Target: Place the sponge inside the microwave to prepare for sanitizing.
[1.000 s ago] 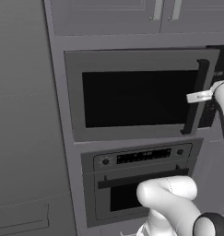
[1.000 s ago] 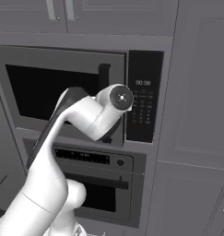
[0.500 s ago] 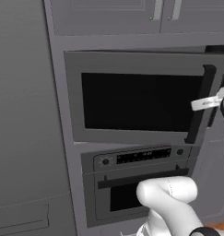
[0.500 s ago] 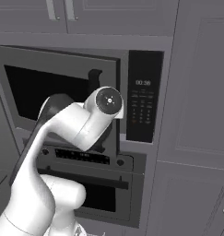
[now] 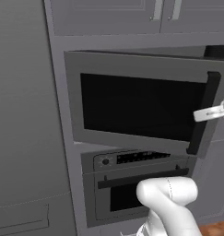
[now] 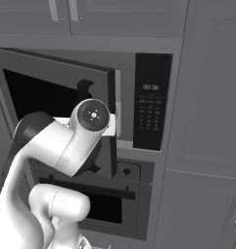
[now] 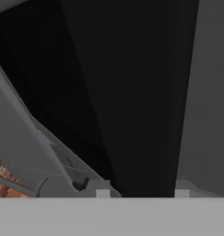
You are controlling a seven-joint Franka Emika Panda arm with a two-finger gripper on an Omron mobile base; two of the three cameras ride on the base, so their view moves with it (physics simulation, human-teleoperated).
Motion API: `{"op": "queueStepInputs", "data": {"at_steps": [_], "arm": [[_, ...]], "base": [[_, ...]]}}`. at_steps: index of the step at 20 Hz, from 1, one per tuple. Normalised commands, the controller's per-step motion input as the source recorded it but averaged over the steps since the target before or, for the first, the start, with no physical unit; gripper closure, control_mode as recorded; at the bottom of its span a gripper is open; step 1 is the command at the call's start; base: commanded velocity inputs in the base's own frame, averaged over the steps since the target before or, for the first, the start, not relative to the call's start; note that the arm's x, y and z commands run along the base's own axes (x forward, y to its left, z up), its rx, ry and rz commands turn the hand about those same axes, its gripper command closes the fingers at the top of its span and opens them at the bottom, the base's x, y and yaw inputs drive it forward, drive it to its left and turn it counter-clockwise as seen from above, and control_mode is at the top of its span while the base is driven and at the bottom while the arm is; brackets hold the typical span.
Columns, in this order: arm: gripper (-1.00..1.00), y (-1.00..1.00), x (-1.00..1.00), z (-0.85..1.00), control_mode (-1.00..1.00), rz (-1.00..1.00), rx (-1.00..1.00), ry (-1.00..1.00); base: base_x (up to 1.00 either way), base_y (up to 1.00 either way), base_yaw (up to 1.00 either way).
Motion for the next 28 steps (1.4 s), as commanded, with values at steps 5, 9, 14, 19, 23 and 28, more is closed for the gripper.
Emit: {"op": "queueStepInputs", "data": {"at_steps": [5,9,14,19,23,28], "arm": [[1.00,0.29,-0.52,0.02,-1.00,0.00,0.00,0.06],[1.00,0.24,-0.41,0.03,-1.00,0.00,0.00,0.08],[1.00,0.19,-0.21,0.01,-1.00,0.00,0.03,0.06],[-1.00,0.11,-0.04,0.00,-1.00,0.01,0.01,0.00],[-1.00,-0.09,-0.17,0.00,-1.00,0.00,0.02,0.00],[-1.00,-0.18,-0.40,0.00,-1.00,0.00,0.04,0.00]], "base": [[0.00,0.00,0.00],[0.00,0.00,0.00],[0.00,0.00,0.00],[0.00,0.00,0.00],[0.00,0.00,0.00],[0.00,0.00,0.00]]}}
